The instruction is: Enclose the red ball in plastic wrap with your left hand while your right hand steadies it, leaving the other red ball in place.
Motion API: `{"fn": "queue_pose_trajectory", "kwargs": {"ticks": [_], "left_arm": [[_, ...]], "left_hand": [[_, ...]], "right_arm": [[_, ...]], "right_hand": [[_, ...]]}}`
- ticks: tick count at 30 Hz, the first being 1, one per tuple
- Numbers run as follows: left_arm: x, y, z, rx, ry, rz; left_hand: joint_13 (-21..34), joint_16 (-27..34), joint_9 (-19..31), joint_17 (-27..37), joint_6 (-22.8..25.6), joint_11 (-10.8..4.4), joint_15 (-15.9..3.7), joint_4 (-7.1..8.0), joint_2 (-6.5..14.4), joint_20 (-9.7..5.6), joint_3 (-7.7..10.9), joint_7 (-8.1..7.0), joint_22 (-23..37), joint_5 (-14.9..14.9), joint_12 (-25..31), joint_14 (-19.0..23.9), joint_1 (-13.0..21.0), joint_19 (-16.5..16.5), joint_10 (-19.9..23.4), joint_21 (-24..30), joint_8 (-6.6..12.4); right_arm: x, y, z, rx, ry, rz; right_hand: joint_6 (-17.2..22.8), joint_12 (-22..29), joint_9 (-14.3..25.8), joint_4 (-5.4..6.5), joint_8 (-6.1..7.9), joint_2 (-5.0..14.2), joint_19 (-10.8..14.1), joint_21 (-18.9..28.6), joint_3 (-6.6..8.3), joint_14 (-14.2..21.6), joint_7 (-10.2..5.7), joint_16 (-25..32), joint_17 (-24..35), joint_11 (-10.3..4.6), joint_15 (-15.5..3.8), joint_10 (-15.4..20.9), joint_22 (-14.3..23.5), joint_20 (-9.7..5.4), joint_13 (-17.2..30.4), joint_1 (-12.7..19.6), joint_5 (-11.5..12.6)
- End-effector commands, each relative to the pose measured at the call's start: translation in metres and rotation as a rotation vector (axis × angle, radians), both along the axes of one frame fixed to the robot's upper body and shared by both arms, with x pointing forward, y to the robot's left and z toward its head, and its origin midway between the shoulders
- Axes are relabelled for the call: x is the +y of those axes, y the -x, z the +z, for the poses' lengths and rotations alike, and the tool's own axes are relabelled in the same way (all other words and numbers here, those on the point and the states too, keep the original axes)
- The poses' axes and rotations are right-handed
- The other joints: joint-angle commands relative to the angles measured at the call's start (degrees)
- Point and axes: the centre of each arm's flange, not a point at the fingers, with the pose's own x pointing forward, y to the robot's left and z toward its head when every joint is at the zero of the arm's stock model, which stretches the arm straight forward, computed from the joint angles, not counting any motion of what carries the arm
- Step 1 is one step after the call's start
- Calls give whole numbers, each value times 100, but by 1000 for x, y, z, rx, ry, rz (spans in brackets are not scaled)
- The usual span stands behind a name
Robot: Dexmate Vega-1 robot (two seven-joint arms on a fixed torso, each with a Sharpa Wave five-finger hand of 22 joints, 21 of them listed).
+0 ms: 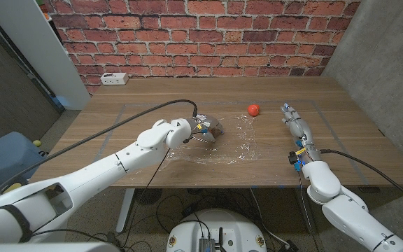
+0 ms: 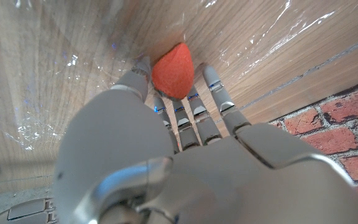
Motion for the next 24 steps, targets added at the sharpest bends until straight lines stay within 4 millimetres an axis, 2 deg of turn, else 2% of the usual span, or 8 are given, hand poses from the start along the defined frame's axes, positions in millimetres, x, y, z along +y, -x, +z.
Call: {"fn": "queue_pose_trajectory", "kwargs": {"ticks": [1, 6, 12, 16, 19, 24], "left_arm": [[17, 6, 17, -98, 114, 7], [33, 14, 23, -262, 280, 7], [43, 17, 24, -344, 364, 91], [51, 16, 25, -350, 405, 151], [57, 16, 25, -354, 444, 205], [68, 13, 25, -336, 491, 310]], "left_hand": [[-39, -6, -61, -43, -232, 16, -149, 97, 102, 150, -50, -34, 14, -25, -36, -182, -277, -239, -120, -142, 16], [-82, 14, -110, -90, -254, -3, -127, 254, 231, 151, -98, -66, 19, -28, 16, -282, -576, -386, -15, -245, 78], [-120, 61, -142, -171, 24, -38, -140, 301, 293, 190, -102, -49, 21, -10, 129, -228, -739, -387, 297, -298, 182], [-140, 109, -156, -221, 113, -47, -167, 309, 321, 208, -93, -15, 22, 3, 181, -110, -811, -265, 460, -284, 197], [-163, 193, -170, -275, 194, -57, -238, 328, 333, 231, -97, 12, 22, 13, 238, 118, -928, -42, 656, -245, 200], [-198, 324, -183, -353, 306, -49, -314, 328, 291, 102, -112, 79, 22, 21, 262, 515, -1100, 373, 817, -166, 199]], "right_arm": [[3, -8, 6, 3, 12, 11], [4, -12, 9, 5, 19, 15], [6, -16, 14, 13, 26, 17], [8, -19, 17, 19, 33, 18], [9, -21, 20, 23, 54, 21], [12, -24, 24, 30, 61, 22]], "right_hand": [[61, -1, 19, -43, 4, -1, 13, -20, 3, 28, -8, -10, 17, -34, 14, 34, 24, 63, 22, -26, -8], [92, -3, 19, -48, 15, 4, 10, -22, 7, 23, -3, -14, 16, -24, 9, 38, 24, 64, 22, -22, -7], [176, -4, 18, -70, 43, 22, 8, -24, 31, 23, 21, -20, 10, -13, 11, 44, 24, 65, 22, 11, 3], [231, 0, 18, -84, 59, 35, 4, -26, 48, 22, 33, -24, 7, -26, -1, 58, 24, 50, 22, 35, 9], [284, 6, 17, -104, 71, 51, 1, -28, 72, 25, 47, -26, 3, -11, 0, 81, 24, 47, 23, 68, 18], [324, 12, 17, -126, 76, 64, -4, -31, 96, 28, 55, -29, -1, -8, 0, 105, 24, 35, 23, 104, 26]]}}
